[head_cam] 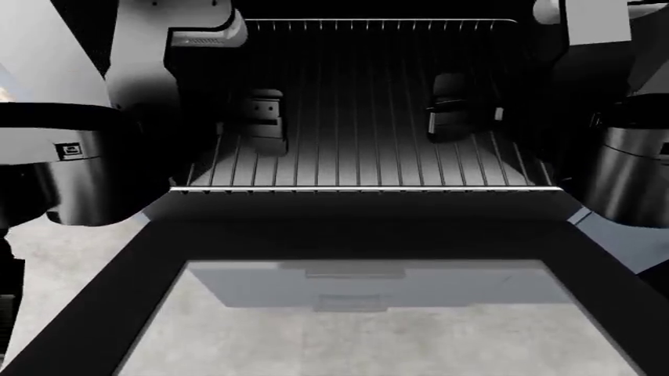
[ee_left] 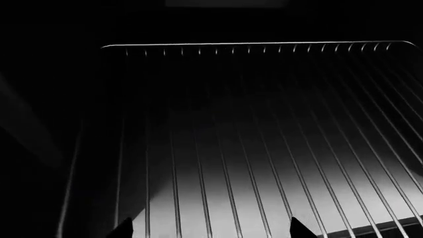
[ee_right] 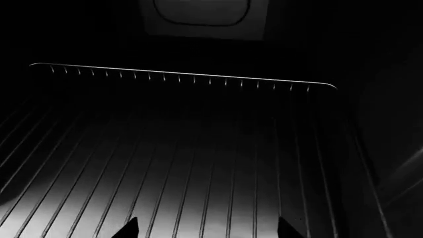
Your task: Fully slide the oven rack out.
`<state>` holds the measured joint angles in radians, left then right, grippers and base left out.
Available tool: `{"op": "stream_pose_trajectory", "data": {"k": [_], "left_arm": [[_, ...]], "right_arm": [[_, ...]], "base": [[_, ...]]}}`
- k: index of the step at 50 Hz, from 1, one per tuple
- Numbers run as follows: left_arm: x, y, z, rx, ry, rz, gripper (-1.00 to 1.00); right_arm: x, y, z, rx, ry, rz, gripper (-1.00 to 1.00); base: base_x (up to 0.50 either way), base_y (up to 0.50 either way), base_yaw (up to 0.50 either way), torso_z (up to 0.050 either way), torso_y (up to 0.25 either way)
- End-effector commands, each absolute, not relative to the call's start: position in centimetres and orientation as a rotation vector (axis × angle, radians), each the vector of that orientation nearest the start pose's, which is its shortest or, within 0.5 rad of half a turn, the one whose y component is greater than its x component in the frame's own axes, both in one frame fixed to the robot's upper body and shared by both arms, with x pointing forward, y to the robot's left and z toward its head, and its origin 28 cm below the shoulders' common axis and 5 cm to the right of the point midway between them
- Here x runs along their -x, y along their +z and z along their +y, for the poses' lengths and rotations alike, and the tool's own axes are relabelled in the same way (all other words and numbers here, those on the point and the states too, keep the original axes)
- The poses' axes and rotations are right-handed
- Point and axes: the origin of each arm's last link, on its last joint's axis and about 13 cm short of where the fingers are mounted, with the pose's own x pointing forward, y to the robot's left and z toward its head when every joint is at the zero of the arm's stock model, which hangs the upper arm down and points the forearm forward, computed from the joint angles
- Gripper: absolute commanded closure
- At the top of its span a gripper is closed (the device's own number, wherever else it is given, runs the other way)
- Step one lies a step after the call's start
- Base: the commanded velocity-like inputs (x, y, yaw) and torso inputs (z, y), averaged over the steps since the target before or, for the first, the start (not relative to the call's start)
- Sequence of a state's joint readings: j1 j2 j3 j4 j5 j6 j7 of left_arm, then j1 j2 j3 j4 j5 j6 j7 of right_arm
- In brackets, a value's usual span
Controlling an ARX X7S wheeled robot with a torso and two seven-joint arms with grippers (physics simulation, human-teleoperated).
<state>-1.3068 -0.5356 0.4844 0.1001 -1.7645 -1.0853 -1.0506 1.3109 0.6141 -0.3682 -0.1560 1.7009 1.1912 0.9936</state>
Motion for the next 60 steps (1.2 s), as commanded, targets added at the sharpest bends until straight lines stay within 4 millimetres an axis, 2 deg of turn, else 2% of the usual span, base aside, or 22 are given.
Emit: {"op": "stream_pose_trajectory", "data": {"k": [1,10,15,20,25,43,60], "left_arm": [[-28.3,30.1,20.0,0.032,-0.206,0.305,-1.0],[-29.3,29.7,19.8,0.028,-0.205,0.33,-1.0],[-29.7,29.7,19.8,0.028,-0.2,0.329,-1.0],[-30.9,29.6,19.7,0.026,-0.193,0.331,-1.0],[-31.4,29.0,19.8,0.02,-0.184,0.353,-1.0],[-30.2,26.6,20.3,-0.071,-0.154,0.501,-1.0],[-29.8,24.0,20.7,-0.021,-0.151,0.568,-1.0]], "right_arm": [[-27.6,31.2,-12.2,0.031,0.144,0.235,-1.0],[-28.5,29.8,-12.7,0.033,0.118,0.27,-1.0],[-28.8,29.4,-12.9,0.032,0.111,0.276,-1.0],[-29.2,29.2,-12.8,0.034,0.108,0.282,-1.0],[-29.1,28.7,-12.8,0.051,0.103,0.305,-1.0],[-28.6,26.3,-13.2,0.092,0.073,0.431,-1.0],[-28.9,24.7,-13.5,0.065,0.061,0.483,-1.0]], "base": [[0.0,0.0,0.0,0.0,0.0],[0.0,0.0,0.0,0.0,0.0],[0.0,0.0,0.0,0.0,0.0],[0.0,0.0,0.0,0.0,0.0],[0.0,0.0,0.0,0.0,0.0],[0.0,0.0,0.0,0.0,0.0],[0.0,0.0,0.0,0.0,-0.006]]}}
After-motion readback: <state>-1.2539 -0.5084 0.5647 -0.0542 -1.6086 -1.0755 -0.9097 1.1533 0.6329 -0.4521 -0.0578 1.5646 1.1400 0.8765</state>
